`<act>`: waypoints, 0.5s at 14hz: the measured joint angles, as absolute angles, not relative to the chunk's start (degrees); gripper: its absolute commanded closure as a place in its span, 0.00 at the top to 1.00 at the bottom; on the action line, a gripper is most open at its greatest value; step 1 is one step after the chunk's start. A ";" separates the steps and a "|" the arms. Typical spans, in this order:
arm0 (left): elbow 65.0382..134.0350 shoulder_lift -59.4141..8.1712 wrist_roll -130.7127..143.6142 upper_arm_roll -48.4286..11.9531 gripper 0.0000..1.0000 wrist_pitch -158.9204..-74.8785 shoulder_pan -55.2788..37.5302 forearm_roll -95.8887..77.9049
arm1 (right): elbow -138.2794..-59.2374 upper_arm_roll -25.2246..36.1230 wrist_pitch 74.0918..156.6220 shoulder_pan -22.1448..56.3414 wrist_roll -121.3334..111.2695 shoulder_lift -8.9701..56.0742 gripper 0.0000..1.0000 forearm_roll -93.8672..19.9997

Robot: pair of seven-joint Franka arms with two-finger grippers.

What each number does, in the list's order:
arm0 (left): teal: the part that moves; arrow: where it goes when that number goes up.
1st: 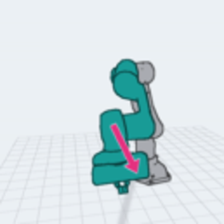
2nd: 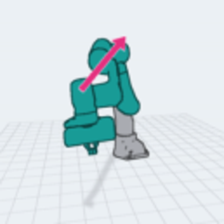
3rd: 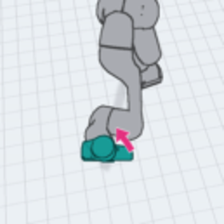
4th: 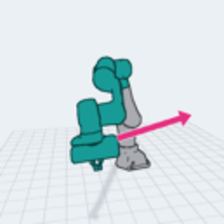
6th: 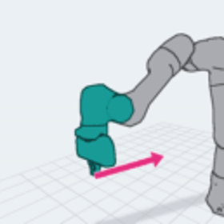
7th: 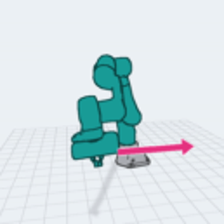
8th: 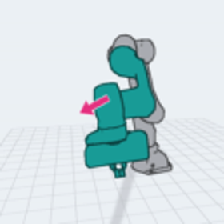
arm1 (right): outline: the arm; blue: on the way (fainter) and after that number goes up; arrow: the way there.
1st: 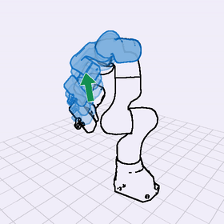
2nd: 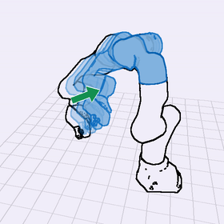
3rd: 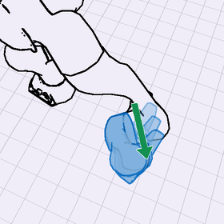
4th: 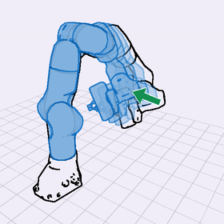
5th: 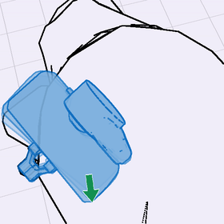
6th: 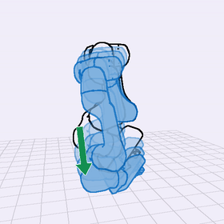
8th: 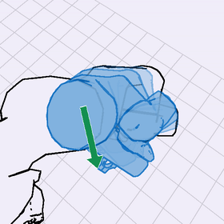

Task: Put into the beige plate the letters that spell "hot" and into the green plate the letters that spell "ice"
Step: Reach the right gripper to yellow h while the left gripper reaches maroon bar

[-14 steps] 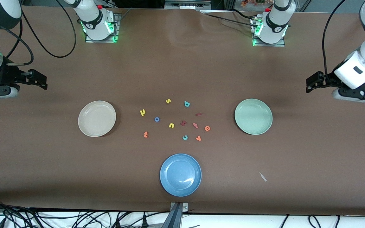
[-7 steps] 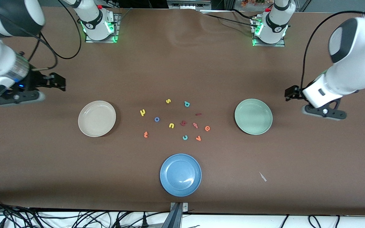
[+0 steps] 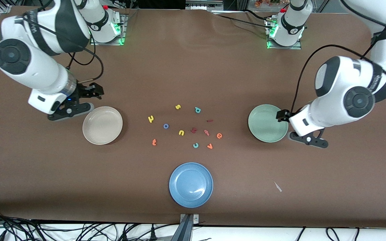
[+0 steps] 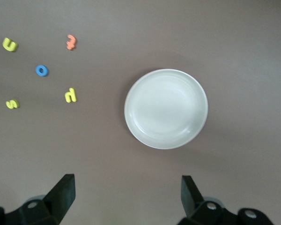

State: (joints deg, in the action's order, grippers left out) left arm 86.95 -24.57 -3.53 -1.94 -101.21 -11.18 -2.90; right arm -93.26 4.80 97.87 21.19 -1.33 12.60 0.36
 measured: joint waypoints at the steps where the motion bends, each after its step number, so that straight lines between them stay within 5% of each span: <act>1: 86.68 -25.40 -3.61 -2.23 1.00 -101.21 -12.14 -2.90 | -93.26 4.78 98.64 22.03 -0.26 13.17 1.00 -0.08; 7: 86.62 -30.88 -7.58 -5.87 1.00 -107.16 -20.68 -4.22 | -94.87 4.74 106.72 26.46 6.91 17.23 1.00 -1.00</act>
State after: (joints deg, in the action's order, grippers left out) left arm 86.62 -30.88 -7.58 -5.87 -107.16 -20.68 -4.22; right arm -94.87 4.74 106.72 26.46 6.91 17.23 -1.00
